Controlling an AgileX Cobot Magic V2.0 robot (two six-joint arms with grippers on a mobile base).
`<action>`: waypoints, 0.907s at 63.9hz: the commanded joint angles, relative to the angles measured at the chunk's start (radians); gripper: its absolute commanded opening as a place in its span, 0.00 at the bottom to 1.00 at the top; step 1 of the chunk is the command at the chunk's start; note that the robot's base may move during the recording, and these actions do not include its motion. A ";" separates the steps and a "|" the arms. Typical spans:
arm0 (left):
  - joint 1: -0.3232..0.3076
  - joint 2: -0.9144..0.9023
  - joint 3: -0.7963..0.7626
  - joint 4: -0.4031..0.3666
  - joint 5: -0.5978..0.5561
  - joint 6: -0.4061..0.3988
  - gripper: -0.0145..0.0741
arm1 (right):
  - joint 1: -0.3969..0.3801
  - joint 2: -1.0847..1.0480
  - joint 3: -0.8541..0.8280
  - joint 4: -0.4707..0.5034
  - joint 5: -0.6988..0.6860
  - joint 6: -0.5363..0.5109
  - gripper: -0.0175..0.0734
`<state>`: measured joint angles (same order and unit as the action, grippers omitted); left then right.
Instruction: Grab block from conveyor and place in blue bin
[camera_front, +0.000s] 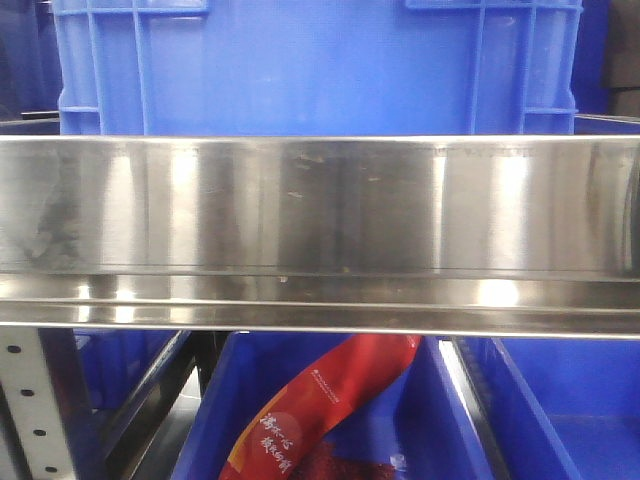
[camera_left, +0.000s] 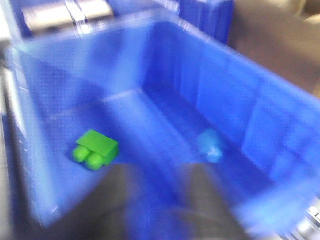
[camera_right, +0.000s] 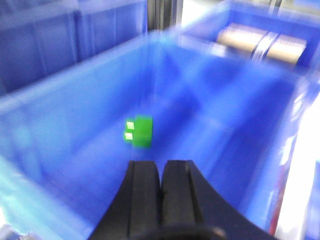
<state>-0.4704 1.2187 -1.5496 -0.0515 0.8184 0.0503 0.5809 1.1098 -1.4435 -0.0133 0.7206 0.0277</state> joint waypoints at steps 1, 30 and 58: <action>-0.005 -0.068 0.040 0.019 0.020 -0.008 0.04 | 0.000 -0.074 0.044 -0.002 -0.011 -0.005 0.02; -0.005 -0.532 0.685 0.033 -0.343 -0.032 0.04 | 0.000 -0.487 0.647 -0.002 -0.205 -0.005 0.01; -0.005 -0.771 1.119 0.007 -0.654 -0.032 0.04 | 0.000 -0.657 0.962 -0.002 -0.353 -0.005 0.01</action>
<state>-0.4704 0.4635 -0.4514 -0.0259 0.2245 0.0260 0.5809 0.4586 -0.4984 -0.0133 0.4158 0.0277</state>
